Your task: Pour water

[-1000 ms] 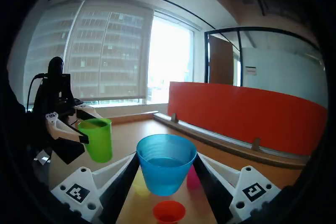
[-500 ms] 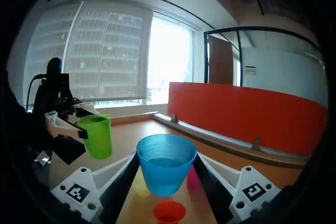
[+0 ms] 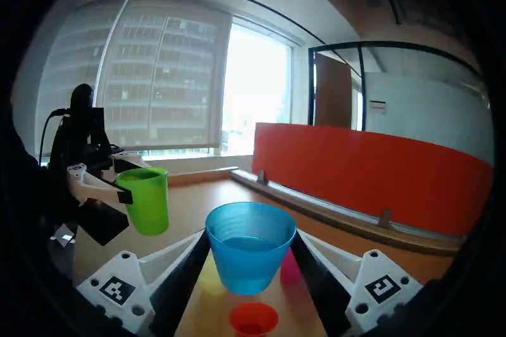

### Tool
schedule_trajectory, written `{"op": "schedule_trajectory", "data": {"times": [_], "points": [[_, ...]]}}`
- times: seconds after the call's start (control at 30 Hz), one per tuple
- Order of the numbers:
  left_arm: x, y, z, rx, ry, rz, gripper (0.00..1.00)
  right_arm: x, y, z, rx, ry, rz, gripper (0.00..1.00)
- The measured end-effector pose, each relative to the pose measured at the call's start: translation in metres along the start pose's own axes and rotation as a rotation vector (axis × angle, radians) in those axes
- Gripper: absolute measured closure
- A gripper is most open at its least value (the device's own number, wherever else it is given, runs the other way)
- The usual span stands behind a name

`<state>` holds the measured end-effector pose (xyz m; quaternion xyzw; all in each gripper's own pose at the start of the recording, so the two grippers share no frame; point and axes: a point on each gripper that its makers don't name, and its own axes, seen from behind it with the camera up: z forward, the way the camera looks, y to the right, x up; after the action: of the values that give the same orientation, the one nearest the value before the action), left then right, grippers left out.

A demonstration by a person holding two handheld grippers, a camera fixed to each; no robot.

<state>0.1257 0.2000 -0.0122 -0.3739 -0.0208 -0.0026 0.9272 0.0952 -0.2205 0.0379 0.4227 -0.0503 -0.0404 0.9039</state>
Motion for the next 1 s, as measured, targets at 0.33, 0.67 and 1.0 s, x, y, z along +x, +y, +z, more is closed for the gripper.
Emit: {"op": "schedule_trajectory", "data": {"times": [0.33, 0.67, 1.0], "points": [[0.0017, 0.0042, 0.0011, -0.005, -0.001, 0.009, 0.12, 0.0018, -0.0016, 0.0002, 0.004, -0.001, -0.011, 0.09], [-0.0017, 0.0057, 0.0018, -0.011, -0.008, 0.013, 0.12, 0.0018, -0.0019, -0.0014, 0.012, -0.003, -0.020, 0.09], [-0.0057, 0.0097, 0.0006, -0.025, -0.020, 0.020, 0.13, 0.0063, -0.0046, -0.0017, 0.024, -0.004, -0.047, 0.09]]}}
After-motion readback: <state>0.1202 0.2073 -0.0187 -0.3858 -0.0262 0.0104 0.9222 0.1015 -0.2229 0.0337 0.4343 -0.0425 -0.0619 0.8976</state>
